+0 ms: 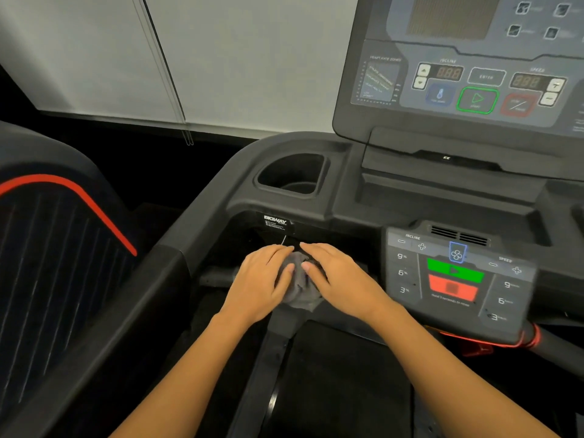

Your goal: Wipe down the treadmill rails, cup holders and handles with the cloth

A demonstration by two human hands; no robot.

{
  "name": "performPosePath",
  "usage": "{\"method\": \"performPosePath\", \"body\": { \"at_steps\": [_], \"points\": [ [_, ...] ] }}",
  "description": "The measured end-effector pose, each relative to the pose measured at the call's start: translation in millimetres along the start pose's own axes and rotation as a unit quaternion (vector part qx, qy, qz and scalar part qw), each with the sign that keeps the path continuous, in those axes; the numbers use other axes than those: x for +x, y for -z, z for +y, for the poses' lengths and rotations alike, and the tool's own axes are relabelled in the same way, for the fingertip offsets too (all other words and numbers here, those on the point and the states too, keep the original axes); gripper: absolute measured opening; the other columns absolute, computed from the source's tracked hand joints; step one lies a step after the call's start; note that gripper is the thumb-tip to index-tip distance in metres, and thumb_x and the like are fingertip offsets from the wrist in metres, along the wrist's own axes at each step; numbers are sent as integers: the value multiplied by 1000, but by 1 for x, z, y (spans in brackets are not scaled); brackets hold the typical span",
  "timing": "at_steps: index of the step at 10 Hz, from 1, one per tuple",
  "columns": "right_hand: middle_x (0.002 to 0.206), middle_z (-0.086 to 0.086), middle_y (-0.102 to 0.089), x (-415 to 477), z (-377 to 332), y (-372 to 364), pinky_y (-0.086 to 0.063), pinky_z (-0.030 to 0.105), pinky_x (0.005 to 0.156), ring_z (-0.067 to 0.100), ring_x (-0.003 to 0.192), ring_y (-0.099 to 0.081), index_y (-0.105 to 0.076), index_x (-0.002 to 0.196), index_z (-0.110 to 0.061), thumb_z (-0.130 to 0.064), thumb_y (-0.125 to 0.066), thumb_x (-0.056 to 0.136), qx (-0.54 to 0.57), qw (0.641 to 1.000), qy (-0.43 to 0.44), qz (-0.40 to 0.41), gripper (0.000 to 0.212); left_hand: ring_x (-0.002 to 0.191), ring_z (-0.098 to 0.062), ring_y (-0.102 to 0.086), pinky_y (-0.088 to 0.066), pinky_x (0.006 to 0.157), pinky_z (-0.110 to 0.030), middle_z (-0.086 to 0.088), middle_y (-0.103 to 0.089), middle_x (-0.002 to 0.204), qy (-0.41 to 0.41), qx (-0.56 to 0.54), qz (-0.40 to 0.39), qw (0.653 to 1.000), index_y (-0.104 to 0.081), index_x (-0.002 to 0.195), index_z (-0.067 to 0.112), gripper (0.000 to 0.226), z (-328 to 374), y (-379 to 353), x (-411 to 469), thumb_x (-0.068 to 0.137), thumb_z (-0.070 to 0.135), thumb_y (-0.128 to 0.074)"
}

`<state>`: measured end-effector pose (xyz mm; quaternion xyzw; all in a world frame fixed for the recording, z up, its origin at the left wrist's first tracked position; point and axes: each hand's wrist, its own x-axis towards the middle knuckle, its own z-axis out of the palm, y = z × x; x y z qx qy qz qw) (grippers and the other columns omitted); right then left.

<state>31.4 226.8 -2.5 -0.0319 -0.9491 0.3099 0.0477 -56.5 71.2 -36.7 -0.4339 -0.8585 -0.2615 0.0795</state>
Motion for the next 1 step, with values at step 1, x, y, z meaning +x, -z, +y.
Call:
{"method": "performPosePath", "body": {
  "at_steps": [1],
  "points": [
    [131,-5,-50,-7,-7,21,-38,15,98,3,115,-48,-44,137,-20,-28,-43,98,57,995,-5,84,40,117,-12,-51,-29,98,-23,0,-58,125,4,-4,24,1000,-50,129,14,46,13,9,19,92,37,-34]
  ]
}}
